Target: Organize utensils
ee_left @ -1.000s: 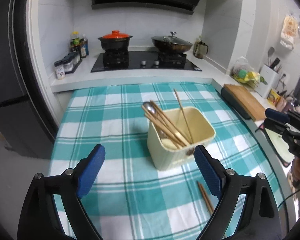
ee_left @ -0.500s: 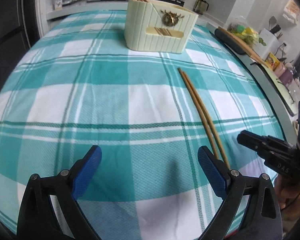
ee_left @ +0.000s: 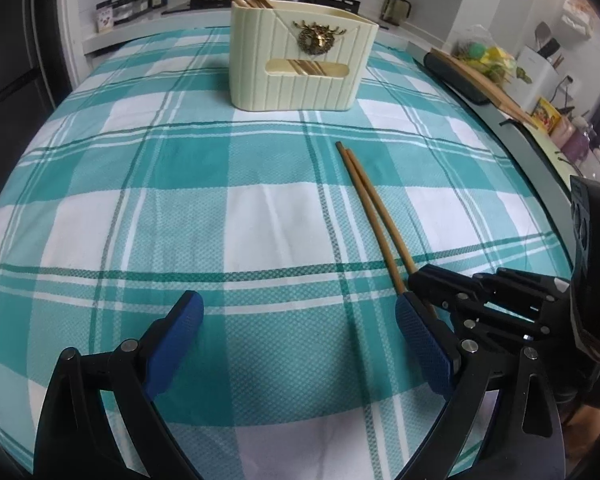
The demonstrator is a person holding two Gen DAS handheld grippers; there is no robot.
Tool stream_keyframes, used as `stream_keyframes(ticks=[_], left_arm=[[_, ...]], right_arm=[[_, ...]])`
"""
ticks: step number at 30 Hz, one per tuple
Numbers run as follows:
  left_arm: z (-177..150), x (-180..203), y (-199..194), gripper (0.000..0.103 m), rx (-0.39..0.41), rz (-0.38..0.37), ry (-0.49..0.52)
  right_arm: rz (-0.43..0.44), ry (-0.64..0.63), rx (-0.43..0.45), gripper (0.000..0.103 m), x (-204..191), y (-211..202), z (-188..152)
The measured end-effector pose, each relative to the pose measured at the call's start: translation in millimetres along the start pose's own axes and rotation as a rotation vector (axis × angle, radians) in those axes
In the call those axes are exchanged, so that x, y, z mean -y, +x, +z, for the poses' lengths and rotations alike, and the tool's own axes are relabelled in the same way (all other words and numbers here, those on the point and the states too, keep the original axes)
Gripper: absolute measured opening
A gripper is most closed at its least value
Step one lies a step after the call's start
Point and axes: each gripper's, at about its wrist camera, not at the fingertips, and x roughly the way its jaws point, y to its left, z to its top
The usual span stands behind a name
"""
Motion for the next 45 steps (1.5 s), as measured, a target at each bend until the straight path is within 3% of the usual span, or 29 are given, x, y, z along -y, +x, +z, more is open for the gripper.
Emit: stream_keyframes(ticks=[5,8,10,11,12,13,15,19,23,27,30,32,33,34,37,45], left_arm=[[17,43,26,0.097,0.002,0.030,0.136],[23,67,47,0.092,0.000,0.111,0.226],[23,76,60,0.075,-0.007,0.171,0.272],[22,78,63,0.072,-0.005,0.179,0.280],[22,78,61,0.060,0.014,0.170,0.272],[21,78,61,0.039,0.015,0.166,0.271],[17,79,59,0.007,0.012,0.159,0.288],[10,68,52,0.004,0.023,0.175,0.257],[0,32,35,0.004,0.036,0.215,0.191],[-15,-25,17,0.005,0.016,0.252,0.079],[-25,-59,5,0.008,0.014,0.211,0.009],[-29,-70,0,0.031,0.006,0.191,0.001],[-30,-73,-1,0.061,0.007,0.195,0.002],[-31,-76,-4,0.079,0.018,0.202,0.001],[-34,-81,-3,0.082,0.017,0.201,0.017],[-38,-90,7,0.101,0.004,0.191,0.008]], right_arm=[[-0.128,0.077,0.038,0.007,21,-9,-8],[-0.144,0.157,0.052,0.007,43,-21,-20],[-0.169,0.162,0.054,0.007,49,-27,-28],[-0.173,0.166,0.056,0.007,52,-30,-32],[-0.174,0.167,0.060,0.007,54,-33,-36],[-0.176,0.166,0.063,0.007,54,-35,-39],[-0.179,0.153,0.073,0.007,53,-38,-45],[-0.204,0.100,0.089,0.007,45,-39,-49],[-0.210,0.122,0.097,0.007,45,-39,-50],[-0.260,0.134,0.111,0.007,45,-42,-56],[-0.267,0.128,0.120,0.007,42,-44,-59],[-0.256,0.141,0.131,0.009,43,-45,-61],[-0.248,0.146,0.136,0.010,43,-45,-62],[-0.231,0.148,0.136,0.018,44,-45,-62],[-0.206,0.148,0.132,0.043,42,-46,-60],[-0.236,0.102,0.134,0.044,41,-47,-67]])
